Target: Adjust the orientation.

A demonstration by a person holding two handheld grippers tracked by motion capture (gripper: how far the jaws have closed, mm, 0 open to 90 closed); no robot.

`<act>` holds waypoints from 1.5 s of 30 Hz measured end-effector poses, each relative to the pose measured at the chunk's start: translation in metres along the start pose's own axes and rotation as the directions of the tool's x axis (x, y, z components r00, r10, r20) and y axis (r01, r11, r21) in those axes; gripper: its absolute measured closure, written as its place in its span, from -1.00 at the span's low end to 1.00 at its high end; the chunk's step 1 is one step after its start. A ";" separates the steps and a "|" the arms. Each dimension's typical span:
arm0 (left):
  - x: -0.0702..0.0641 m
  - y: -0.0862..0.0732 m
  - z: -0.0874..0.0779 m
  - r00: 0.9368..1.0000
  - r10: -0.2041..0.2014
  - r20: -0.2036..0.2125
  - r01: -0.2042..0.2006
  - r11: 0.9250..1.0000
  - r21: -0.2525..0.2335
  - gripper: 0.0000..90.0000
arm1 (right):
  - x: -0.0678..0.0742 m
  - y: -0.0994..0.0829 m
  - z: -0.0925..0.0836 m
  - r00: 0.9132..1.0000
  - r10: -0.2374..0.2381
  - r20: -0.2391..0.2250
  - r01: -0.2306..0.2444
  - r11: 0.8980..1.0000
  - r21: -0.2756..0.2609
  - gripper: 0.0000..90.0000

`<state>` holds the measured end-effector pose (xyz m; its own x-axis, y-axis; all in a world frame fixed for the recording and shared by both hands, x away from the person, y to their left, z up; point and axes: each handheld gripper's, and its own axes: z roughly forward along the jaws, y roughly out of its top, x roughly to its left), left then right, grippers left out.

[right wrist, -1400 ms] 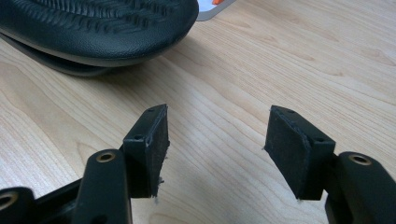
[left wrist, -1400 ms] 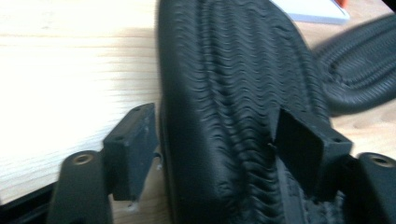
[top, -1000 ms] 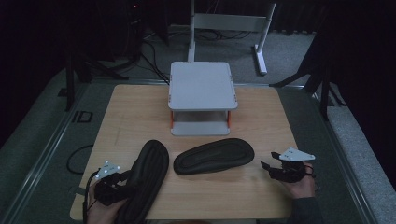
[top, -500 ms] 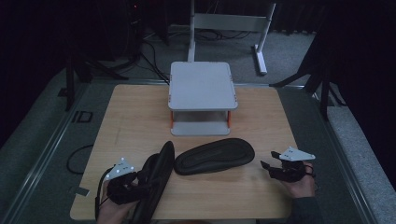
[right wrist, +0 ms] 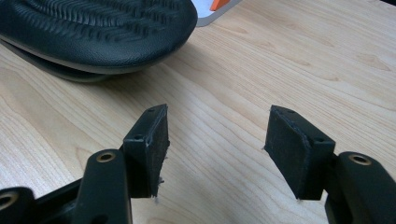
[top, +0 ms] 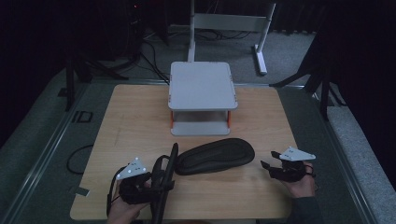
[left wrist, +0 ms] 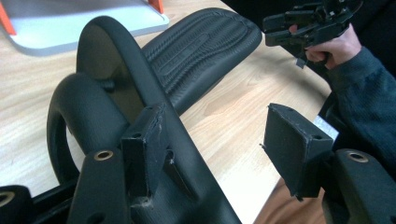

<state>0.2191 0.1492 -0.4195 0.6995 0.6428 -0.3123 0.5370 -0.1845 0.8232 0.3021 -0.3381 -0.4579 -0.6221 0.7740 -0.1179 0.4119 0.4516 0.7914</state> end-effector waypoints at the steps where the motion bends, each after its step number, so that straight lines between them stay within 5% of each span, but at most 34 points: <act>1: 0.000 0.001 0.001 1.000 0.001 -0.007 -0.001 1.000 -0.002 -0.16 | 0.000 0.000 0.000 1.000 0.000 0.001 0.000 1.000 -0.001 -0.13; 17: 0.007 0.007 -0.003 1.000 -0.007 0.003 0.007 0.996 -0.084 -0.21 | 0.000 0.000 -0.001 1.000 0.004 0.002 -0.003 1.000 -0.009 -0.13; 21: 0.011 0.006 0.004 0.998 0.006 -0.067 -0.008 0.999 -0.035 -0.23 | 0.000 0.000 -0.001 1.000 0.002 0.000 -0.002 1.000 -0.007 -0.13; 27: 0.005 -0.002 0.029 0.999 0.005 -0.045 -0.003 0.999 0.046 -0.32 | -0.001 0.000 -0.001 1.000 0.003 0.002 -0.003 1.000 -0.008 -0.13; 33: 0.003 -0.013 0.046 0.994 0.016 -0.109 -0.001 0.991 0.136 -0.35 | 0.000 -0.001 -0.001 1.000 0.002 0.000 -0.002 1.000 -0.007 -0.13; 36: 0.007 -0.021 0.058 0.996 -0.024 -0.088 0.039 0.983 0.182 -0.09 | 0.000 -0.001 -0.001 1.000 0.002 0.001 -0.002 1.000 -0.009 -0.13; 39: 0.007 -0.020 0.058 0.997 -0.042 -0.065 0.053 0.983 0.175 0.25 | 0.000 -0.001 -0.001 1.000 0.001 0.001 -0.001 1.000 -0.007 -0.13; 45: 0.016 -0.017 0.044 0.991 -0.082 -0.102 0.097 0.984 0.150 0.41 | 0.000 -0.001 -0.001 1.000 0.001 0.001 -0.001 1.000 -0.007 -0.13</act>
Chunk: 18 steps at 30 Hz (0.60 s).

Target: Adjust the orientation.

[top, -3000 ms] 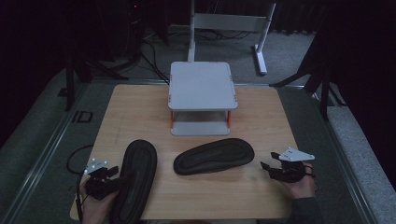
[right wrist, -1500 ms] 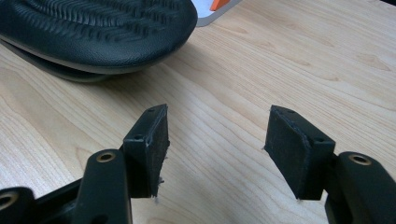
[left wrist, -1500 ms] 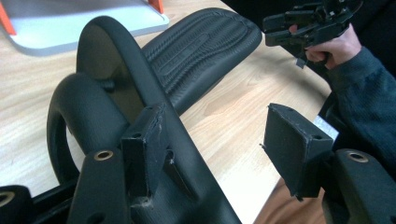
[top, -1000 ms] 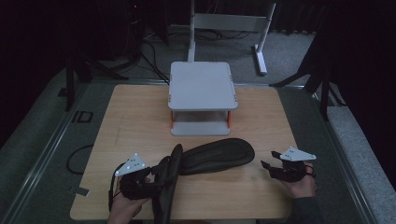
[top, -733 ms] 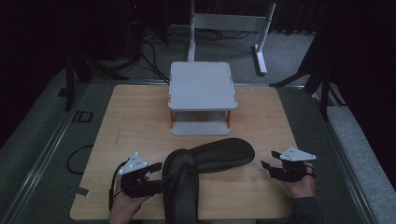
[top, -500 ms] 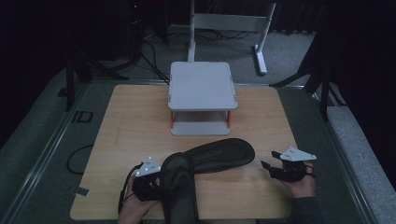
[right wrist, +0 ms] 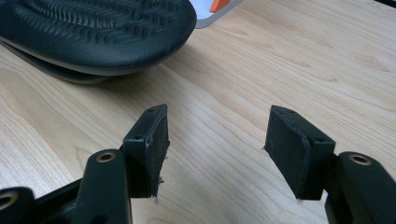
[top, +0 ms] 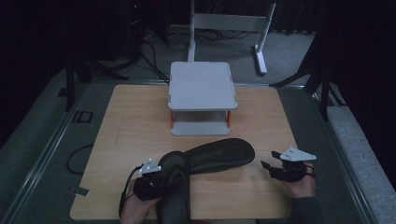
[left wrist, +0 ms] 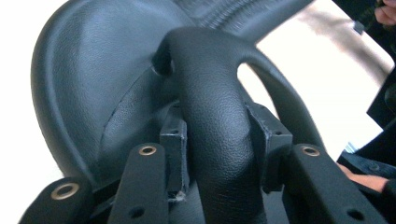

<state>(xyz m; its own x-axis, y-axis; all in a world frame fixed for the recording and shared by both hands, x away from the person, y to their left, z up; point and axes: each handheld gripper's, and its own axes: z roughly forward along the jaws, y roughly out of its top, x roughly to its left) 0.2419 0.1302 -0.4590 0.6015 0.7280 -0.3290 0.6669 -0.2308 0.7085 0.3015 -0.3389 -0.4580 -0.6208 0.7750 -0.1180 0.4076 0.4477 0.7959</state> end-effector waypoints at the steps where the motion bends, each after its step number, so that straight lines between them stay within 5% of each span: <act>1: 0.003 0.000 -0.004 1.000 -0.005 -0.009 0.005 1.000 -0.009 0.43 | 0.000 0.000 0.000 1.000 0.001 0.000 -0.001 1.000 -0.001 -0.13; 9: 0.040 0.006 -0.033 0.993 -0.059 -0.103 0.049 0.995 -0.091 0.44 | 0.000 0.000 0.001 1.000 0.001 -0.003 0.000 1.000 0.003 -0.13; 12: 0.069 0.017 -0.040 0.988 -0.063 -0.142 0.047 0.992 -0.117 0.44 | 0.001 0.001 0.002 1.000 0.000 -0.005 0.000 1.000 0.005 -0.13; 18: 0.105 0.038 -0.033 0.989 -0.062 -0.137 0.048 0.994 -0.103 0.44 | 0.001 0.001 0.003 1.000 -0.005 -0.006 0.005 1.000 0.008 -0.13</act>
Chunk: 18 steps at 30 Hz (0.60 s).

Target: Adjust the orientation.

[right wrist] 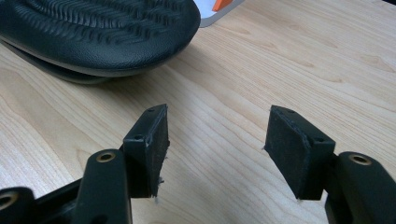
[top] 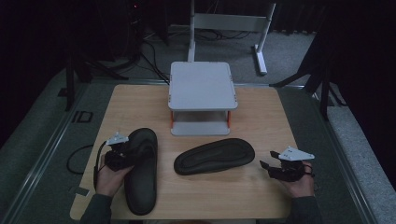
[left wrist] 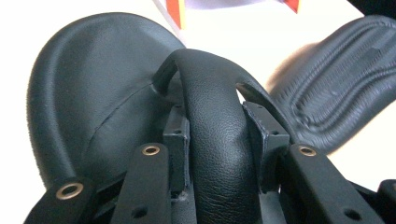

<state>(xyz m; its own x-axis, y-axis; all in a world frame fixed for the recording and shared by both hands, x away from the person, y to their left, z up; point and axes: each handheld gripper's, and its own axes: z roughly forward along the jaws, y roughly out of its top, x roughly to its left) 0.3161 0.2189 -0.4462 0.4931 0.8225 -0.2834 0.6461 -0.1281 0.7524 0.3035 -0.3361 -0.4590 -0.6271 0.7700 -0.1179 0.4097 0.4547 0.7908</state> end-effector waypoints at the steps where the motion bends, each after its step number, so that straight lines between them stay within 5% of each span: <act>1: 0.002 0.003 0.003 1.000 0.008 0.002 -0.008 1.000 0.003 0.44 | 0.000 0.000 0.000 1.000 0.000 0.000 0.000 1.000 0.001 -0.13; 5: 0.009 0.013 0.019 1.000 0.016 -0.005 -0.015 1.000 0.021 0.43 | 0.001 0.000 0.002 1.000 -0.002 -0.005 0.002 1.000 0.002 -0.13; 10: 0.011 0.018 0.023 0.998 0.003 -0.060 -0.003 1.000 -0.001 0.11 | 0.001 0.000 0.002 1.000 -0.002 -0.007 0.002 1.000 0.000 -0.13; 11: 0.004 0.022 0.016 0.995 0.014 -0.097 -0.018 0.999 -0.042 0.06 | 0.001 0.001 0.002 1.000 -0.003 -0.013 0.003 1.000 0.001 -0.13; 14: -0.015 0.026 0.009 0.989 0.082 -0.122 -0.091 0.994 -0.064 0.05 | 0.003 0.001 0.005 1.000 -0.006 -0.019 0.006 1.000 0.007 -0.13; 18: -0.050 0.031 0.014 0.979 0.173 -0.103 -0.180 0.982 -0.059 -0.01 | 0.010 0.004 0.009 0.999 -0.028 -0.038 0.029 1.000 0.013 -0.14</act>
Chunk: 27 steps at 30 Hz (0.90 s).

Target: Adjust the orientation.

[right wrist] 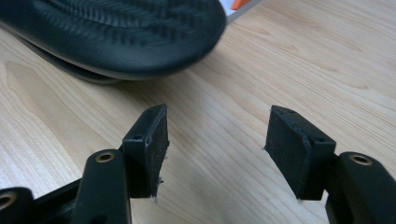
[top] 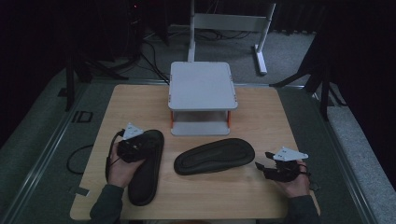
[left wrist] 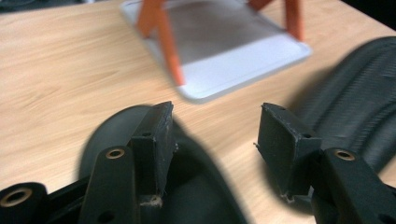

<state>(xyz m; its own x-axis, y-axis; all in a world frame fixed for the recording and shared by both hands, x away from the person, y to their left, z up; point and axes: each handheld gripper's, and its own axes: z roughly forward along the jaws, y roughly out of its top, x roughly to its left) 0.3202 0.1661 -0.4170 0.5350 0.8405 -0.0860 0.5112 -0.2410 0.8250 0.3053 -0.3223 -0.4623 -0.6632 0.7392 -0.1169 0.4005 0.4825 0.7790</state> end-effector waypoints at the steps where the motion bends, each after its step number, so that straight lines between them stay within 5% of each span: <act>1: 0.000 0.000 0.000 1.000 0.000 0.000 0.000 1.000 0.000 -0.01 | 0.001 0.001 0.001 1.000 -0.004 -0.005 0.004 1.000 0.000 -0.15; 8: -0.034 0.003 0.047 0.998 0.052 0.046 -0.055 0.996 0.074 -0.01 | 0.005 0.002 0.004 1.000 -0.006 -0.031 0.007 1.000 0.007 -0.16; 17: -0.052 0.009 0.098 0.998 0.052 0.034 -0.057 0.987 0.148 0.11 | 0.013 0.005 0.008 0.996 -0.023 -0.086 0.023 1.000 -0.007 -0.31; 19: -0.055 0.009 0.105 0.997 0.077 0.016 -0.079 0.981 0.178 0.11 | 0.014 0.006 0.009 0.996 -0.030 -0.086 0.029 1.000 -0.007 -0.32; 27: -0.057 0.014 0.113 0.998 0.060 0.008 -0.060 0.981 0.182 0.13 | 0.014 0.007 0.010 0.996 -0.022 -0.087 0.021 1.000 -0.011 -0.32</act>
<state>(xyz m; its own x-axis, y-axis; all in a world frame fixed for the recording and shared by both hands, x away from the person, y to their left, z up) 0.3724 0.0598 -0.4636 0.5700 0.8206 -0.0409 0.5917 -0.3754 0.7134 0.3047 -0.3039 -0.4646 -0.7240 0.6851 -0.0799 0.3797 0.4925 0.7831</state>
